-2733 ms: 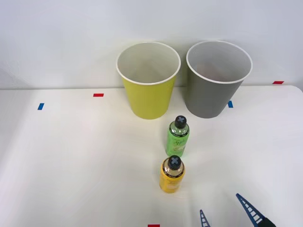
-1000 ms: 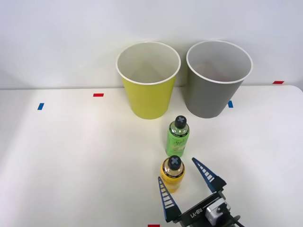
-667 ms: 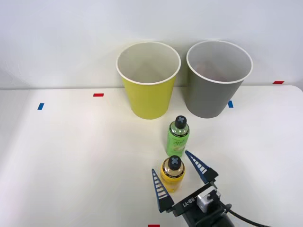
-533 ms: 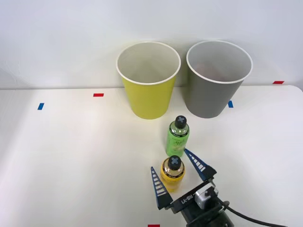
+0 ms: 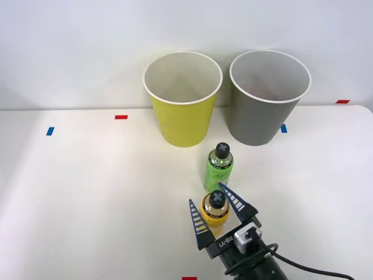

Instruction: Put cans in the gray bin, plastic bottles in the light green bin

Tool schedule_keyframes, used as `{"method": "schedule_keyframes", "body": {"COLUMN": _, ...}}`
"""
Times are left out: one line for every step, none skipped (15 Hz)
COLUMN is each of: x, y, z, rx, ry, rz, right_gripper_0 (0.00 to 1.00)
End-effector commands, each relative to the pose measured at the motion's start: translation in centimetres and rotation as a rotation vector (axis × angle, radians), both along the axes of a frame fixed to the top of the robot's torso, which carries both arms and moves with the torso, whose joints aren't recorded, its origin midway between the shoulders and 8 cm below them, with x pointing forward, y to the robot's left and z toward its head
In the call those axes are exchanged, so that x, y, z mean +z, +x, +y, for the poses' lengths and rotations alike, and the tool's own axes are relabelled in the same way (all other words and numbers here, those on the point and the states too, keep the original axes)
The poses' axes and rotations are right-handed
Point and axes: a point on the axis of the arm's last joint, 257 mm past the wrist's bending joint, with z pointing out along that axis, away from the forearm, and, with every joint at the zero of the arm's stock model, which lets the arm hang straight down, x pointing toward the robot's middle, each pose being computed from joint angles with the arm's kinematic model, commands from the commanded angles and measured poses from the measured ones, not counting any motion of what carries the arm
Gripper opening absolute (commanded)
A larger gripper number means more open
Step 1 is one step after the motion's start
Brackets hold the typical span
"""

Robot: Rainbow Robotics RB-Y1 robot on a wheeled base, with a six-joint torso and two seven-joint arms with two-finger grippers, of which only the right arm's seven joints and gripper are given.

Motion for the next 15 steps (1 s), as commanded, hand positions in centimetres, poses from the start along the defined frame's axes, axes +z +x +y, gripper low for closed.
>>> {"method": "schedule_keyframes", "body": {"x": 0.0, "y": 0.0, "z": 0.0, "rx": -0.003, "ry": -0.005, "rz": -0.003, "right_gripper_0": 0.0}}
{"method": "schedule_keyframes", "body": {"x": -0.1, "y": -0.1, "z": 0.0, "rx": -0.002, "ry": -0.006, "rz": -0.001, "right_gripper_0": 0.0}}
{"method": "schedule_keyframes", "body": {"x": -0.1, "y": -0.1, "z": 0.0, "rx": -0.003, "ry": -0.005, "rz": -0.001, "right_gripper_0": 0.0}}
{"method": "schedule_keyframes", "body": {"x": -0.3, "y": -0.2, "z": -0.1, "rx": -0.005, "ry": -0.003, "rz": 0.006, "right_gripper_0": 0.0}}
{"method": "schedule_keyframes", "body": {"x": -0.3, "y": -0.2, "z": -0.1, "rx": -0.005, "ry": -0.003, "rz": 0.007, "right_gripper_0": 0.0}}
{"method": "schedule_keyframes", "body": {"x": -0.3, "y": -0.3, "z": -0.3, "rx": -0.012, "ry": -0.001, "rz": 0.006, "right_gripper_0": 0.0}}
{"method": "schedule_keyframes", "body": {"x": -0.3, "y": -0.6, "z": -0.5, "rx": -0.018, "ry": 0.005, "rz": 0.009, "right_gripper_0": 0.0}}
{"method": "schedule_keyframes", "body": {"x": 0.2, "y": -0.7, "z": -1.0, "rx": -0.031, "ry": 0.017, "rz": 0.01, "right_gripper_0": 0.0}}
{"method": "schedule_keyframes", "body": {"x": 0.6, "y": -1.0, "z": -1.2, "rx": -0.031, "ry": 0.014, "rz": 0.017, "right_gripper_0": 0.0}}
{"method": "schedule_keyframes", "body": {"x": 1.5, "y": -1.1, "z": -1.4, "rx": -0.024, "ry": -0.008, "rz": 0.04, "right_gripper_0": 0.0}}
{"method": "schedule_keyframes", "body": {"x": 2.1, "y": -1.0, "z": -1.6, "rx": -0.018, "ry": -0.032, "rz": 0.056, "right_gripper_0": 0.0}}
{"method": "schedule_keyframes", "body": {"x": 2.9, "y": -1.0, "z": -2.2, "rx": -0.024, "ry": -0.044, "rz": 0.069, "right_gripper_0": 0.0}}
{"method": "schedule_keyframes", "body": {"x": 3.8, "y": -1.0, "z": -3.0, "rx": -0.036, "ry": -0.046, "rz": 0.078, "right_gripper_0": 0.0}}
{"method": "schedule_keyframes", "body": {"x": 4.2, "y": -1.1, "z": -3.4, "rx": -0.038, "ry": -0.043, "rz": 0.087, "right_gripper_0": 0.0}}
{"method": "schedule_keyframes", "body": {"x": 4.9, "y": -1.3, "z": -3.7, "rx": -0.036, "ry": -0.032, "rz": 0.093, "right_gripper_0": 0.0}}
